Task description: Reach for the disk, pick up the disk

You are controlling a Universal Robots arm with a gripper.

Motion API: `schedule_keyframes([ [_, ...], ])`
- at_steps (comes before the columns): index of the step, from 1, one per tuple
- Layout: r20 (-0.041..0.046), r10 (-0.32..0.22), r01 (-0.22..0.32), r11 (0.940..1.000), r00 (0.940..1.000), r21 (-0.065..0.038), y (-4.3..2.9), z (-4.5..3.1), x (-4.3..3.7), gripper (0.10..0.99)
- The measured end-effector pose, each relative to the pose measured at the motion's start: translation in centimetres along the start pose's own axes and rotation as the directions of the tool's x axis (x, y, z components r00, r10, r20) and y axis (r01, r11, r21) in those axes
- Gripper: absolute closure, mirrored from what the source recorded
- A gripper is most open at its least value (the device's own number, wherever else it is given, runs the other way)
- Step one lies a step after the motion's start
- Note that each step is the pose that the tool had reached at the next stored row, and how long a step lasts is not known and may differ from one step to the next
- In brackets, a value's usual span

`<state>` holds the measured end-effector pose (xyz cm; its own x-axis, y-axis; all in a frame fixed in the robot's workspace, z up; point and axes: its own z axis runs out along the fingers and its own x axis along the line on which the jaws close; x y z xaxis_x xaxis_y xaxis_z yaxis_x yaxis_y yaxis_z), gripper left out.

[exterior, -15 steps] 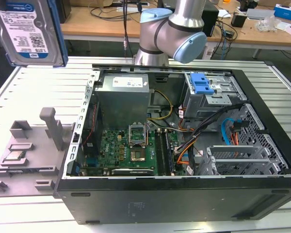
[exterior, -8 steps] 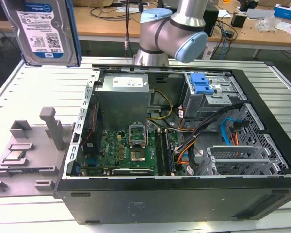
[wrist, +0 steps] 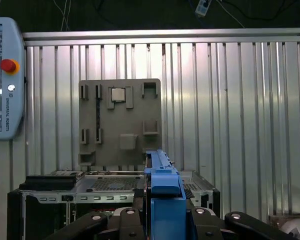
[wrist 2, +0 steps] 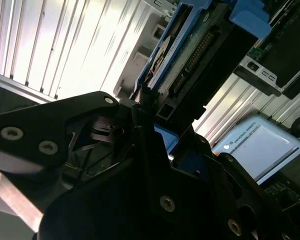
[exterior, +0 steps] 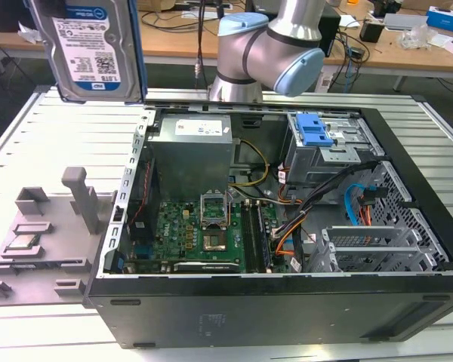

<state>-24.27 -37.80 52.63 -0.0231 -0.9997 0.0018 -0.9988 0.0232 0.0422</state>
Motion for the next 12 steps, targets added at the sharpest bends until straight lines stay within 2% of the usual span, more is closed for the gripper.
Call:
schedule_keyframes([
  [8,0.0,0.0,0.0,1.0,1.0,0.0,-2.89,-0.12,-0.15,0.722],
  [11,-0.0001,0.0,0.0,1.0,1.0,0.0,-4.51,-0.2,-0.22,0.722],
  [12,-0.0001,0.0,0.0,1.0,1.0,0.0,-4.8,-0.21,-0.24,0.722],
])
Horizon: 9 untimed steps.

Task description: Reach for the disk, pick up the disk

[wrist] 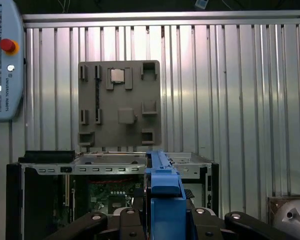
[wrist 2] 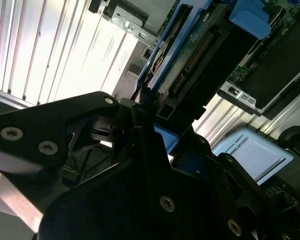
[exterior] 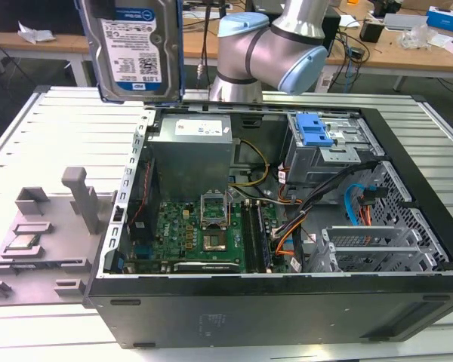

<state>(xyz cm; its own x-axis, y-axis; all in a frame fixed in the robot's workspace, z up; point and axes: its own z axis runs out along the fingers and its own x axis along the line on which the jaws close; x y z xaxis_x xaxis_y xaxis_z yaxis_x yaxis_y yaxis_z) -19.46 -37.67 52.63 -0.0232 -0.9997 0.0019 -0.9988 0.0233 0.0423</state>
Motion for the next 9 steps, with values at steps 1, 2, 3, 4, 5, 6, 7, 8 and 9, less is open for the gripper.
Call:
schedule_keyframes([
  [1,0.0001,0.0,0.0,1.0,1.0,0.0,-0.3,-0.01,-0.01,0.722],
  [2,0.0,0.0,0.0,1.0,1.0,0.0,-0.88,-0.04,-0.04,0.722],
  [3,0.0,0.0,0.0,1.0,1.0,0.0,-1.27,-0.05,-0.06,0.722],
  [4,0.0001,0.0,0.0,1.0,1.0,0.0,-1.59,-0.06,-0.08,0.722],
  [5,0.0001,0.0,0.0,1.0,1.0,0.0,-1.88,-0.08,-0.09,0.722],
  [6,0.0001,0.0,0.0,1.0,1.0,0.0,-2.17,-0.09,-0.11,0.722],
  [7,0.0001,0.0,0.0,1.0,1.0,0.0,-2.48,-0.1,-0.13,0.722],
  [8,0.0001,0.0,0.0,1.0,1.0,0.0,-2.76,-0.11,-0.14,0.722],
  [9,0.0,0.0,0.0,1.0,1.0,0.0,-3.18,-0.13,-0.15,0.722],
])
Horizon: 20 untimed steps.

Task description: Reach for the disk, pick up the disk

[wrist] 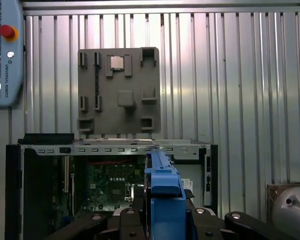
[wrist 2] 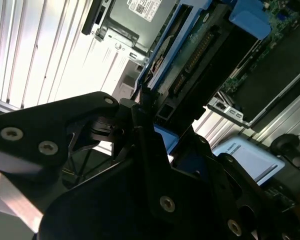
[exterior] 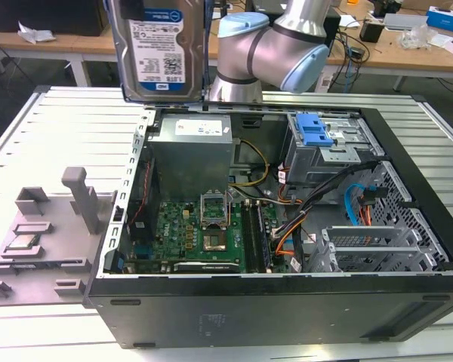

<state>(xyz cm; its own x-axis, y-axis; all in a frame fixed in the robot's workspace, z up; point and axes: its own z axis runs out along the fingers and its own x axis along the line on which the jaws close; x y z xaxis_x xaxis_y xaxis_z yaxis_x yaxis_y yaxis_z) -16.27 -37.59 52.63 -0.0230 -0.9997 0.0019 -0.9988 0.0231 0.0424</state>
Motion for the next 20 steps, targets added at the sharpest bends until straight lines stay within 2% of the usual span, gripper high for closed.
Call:
schedule_keyframes([
  [6,0.0,0.0,0.0,1.0,1.0,0.0,-2.12,-0.09,-0.11,0.722],
  [10,0.0,0.0,0.0,1.0,1.0,0.0,-4.71,-0.2,-0.24,0.722],
  [14,0.0,0.0,0.0,1.0,1.0,0.0,-6.05,-0.26,-0.31,0.722],
  [18,0.0001,0.0,0.0,1.0,1.0,0.0,-8.54,-0.36,-0.43,0.722],
  [20,0.0,0.0,0.0,1.0,1.0,0.0,-9.28,-0.39,-0.47,0.722],
])
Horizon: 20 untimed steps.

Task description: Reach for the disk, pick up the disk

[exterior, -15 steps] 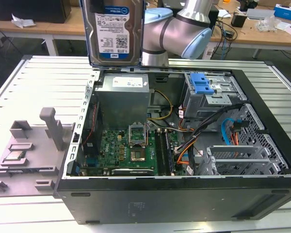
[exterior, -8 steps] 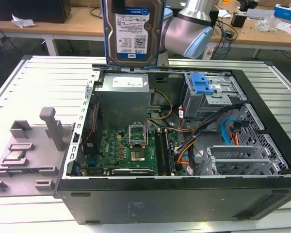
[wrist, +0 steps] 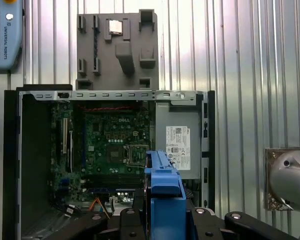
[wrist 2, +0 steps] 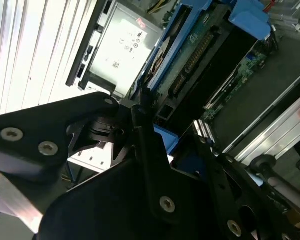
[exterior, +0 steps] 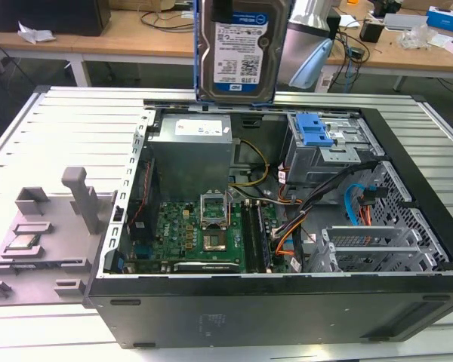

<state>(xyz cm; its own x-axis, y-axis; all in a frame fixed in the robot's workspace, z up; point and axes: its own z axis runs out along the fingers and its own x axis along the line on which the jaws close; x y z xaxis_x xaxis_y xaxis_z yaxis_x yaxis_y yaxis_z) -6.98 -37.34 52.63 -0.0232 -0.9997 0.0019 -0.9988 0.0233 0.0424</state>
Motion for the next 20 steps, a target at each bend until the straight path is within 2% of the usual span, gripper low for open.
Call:
schedule_keyframes([
  [3,-0.0001,0.0,0.0,1.0,1.0,0.0,-0.96,-0.05,-0.04,0.722],
  [11,0.0,0.0,0.0,1.0,1.0,0.0,-1.01,-0.04,0.1,0.722],
  [20,0.0,0.0,0.0,1.0,1.0,0.0,-1.04,-0.04,1.74,0.722],
])
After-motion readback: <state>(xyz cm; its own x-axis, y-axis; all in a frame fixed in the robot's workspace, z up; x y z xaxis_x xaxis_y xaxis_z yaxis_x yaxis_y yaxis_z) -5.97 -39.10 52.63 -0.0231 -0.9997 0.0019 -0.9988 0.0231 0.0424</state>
